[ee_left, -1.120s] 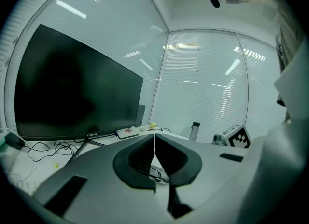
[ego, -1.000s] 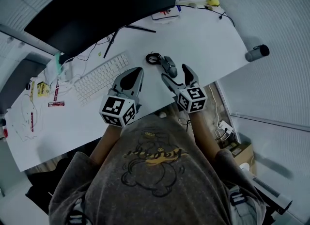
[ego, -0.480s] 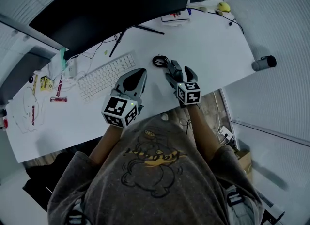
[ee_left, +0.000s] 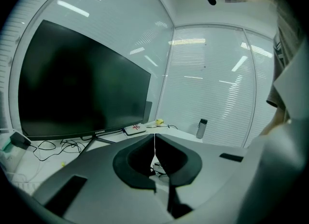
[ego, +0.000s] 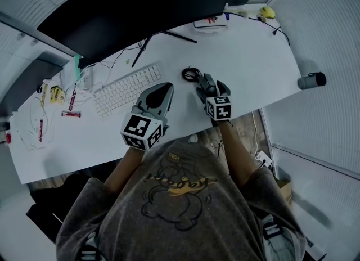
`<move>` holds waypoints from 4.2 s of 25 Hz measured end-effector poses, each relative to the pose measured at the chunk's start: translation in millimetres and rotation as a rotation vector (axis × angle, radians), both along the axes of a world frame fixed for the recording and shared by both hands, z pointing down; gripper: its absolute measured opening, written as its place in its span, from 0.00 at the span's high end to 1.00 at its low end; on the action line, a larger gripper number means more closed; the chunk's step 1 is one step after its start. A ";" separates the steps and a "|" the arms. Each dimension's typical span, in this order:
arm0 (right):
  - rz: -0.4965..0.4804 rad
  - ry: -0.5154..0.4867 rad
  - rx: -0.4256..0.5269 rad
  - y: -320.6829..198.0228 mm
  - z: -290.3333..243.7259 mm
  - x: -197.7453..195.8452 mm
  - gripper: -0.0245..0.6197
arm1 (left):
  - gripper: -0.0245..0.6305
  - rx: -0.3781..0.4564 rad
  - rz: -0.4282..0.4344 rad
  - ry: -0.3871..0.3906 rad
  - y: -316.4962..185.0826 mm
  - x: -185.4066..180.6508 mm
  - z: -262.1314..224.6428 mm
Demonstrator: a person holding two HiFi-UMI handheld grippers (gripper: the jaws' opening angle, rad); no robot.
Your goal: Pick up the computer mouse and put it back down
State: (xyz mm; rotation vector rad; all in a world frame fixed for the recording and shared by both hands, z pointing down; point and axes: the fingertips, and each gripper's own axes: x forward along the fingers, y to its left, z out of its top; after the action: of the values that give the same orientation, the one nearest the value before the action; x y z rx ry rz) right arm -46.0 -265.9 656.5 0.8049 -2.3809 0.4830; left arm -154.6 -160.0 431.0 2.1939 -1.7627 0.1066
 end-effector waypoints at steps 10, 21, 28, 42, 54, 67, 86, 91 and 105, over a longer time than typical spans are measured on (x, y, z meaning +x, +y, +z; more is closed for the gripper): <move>-0.010 0.062 0.007 0.7 13.9 -1.8 0.43 | 0.93 -0.007 -0.007 0.002 -0.3 -3.1 3.3; -0.013 0.094 0.022 -2.4 14.9 2.1 0.50 | 0.93 -0.013 -0.009 0.018 1.5 -0.1 6.8; -0.019 0.053 0.069 1.2 -5.1 5.0 0.50 | 0.93 -0.005 -0.015 0.019 3.6 0.6 5.2; 0.013 -0.077 0.199 6.3 -93.9 20.5 0.50 | 0.93 0.001 0.003 0.039 7.6 14.8 5.7; 0.087 -0.193 0.293 31.4 -178.5 55.7 0.50 | 0.93 0.041 0.067 0.055 0.8 38.1 -0.3; 0.235 -0.213 0.340 50.1 -208.6 122.0 0.50 | 0.93 0.054 0.115 0.057 -9.6 51.2 -5.2; 0.287 -0.226 0.323 49.7 -202.9 132.0 0.50 | 0.93 0.035 0.130 0.053 -14.6 52.1 1.2; 0.289 -0.210 0.301 42.3 -186.7 129.0 0.50 | 0.93 0.031 0.131 0.051 -16.6 52.2 2.1; 0.247 -0.107 0.228 12.7 -117.6 114.7 0.50 | 0.93 0.008 0.111 0.035 -19.6 49.4 8.2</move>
State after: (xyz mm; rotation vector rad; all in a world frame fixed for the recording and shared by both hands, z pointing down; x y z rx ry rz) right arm 68.7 -253.3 538.9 1.2131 -2.4778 0.3621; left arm -105.1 -179.7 439.1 2.2854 -1.6252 0.0869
